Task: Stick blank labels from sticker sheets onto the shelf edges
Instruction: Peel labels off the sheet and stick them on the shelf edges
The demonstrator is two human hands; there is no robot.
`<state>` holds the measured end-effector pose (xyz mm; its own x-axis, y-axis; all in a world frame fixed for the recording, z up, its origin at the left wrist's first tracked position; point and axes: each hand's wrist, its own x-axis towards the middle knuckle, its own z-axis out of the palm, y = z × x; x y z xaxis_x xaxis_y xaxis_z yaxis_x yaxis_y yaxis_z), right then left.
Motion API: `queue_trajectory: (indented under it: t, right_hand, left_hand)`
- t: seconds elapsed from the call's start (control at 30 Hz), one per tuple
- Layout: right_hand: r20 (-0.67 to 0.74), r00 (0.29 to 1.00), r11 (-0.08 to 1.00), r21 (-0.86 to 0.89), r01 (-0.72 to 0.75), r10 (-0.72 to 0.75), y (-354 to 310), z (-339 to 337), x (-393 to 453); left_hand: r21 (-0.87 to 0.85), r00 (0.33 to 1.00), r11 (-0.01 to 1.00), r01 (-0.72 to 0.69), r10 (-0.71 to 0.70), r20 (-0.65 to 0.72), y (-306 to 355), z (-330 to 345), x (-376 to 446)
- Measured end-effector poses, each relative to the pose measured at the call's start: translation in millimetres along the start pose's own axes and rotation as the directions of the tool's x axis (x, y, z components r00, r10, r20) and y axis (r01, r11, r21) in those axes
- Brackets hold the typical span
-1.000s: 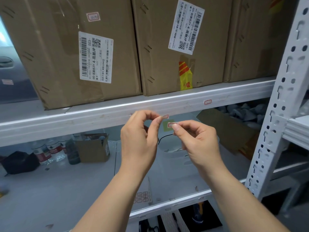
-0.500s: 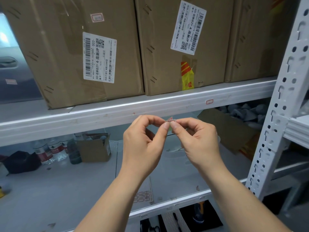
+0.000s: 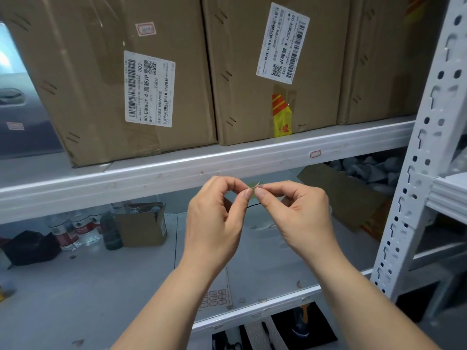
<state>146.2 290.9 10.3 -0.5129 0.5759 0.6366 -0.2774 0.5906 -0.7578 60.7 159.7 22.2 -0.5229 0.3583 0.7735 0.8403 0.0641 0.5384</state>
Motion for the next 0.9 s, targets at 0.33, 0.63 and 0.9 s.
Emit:
queue_trajectory:
  t: [0.33,0.63,0.9]
  right_hand:
    - [0.05,0.998,0.983,0.179,-0.042,0.033,4,-3,3]
    - [0.011,0.998,0.973,0.225,-0.056,0.055,12,-7,4]
    - [-0.108,0.992,0.957,0.288,-0.034,0.068,22,-32,11]
  left_hand:
    - [-0.121,0.991,0.986,0.112,-0.103,0.081,1,2,3]
    - [-0.164,0.989,0.975,0.15,-0.149,0.018,4,10,4]
    - [-0.116,0.998,0.991,0.065,-0.063,0.021,10,42,13]
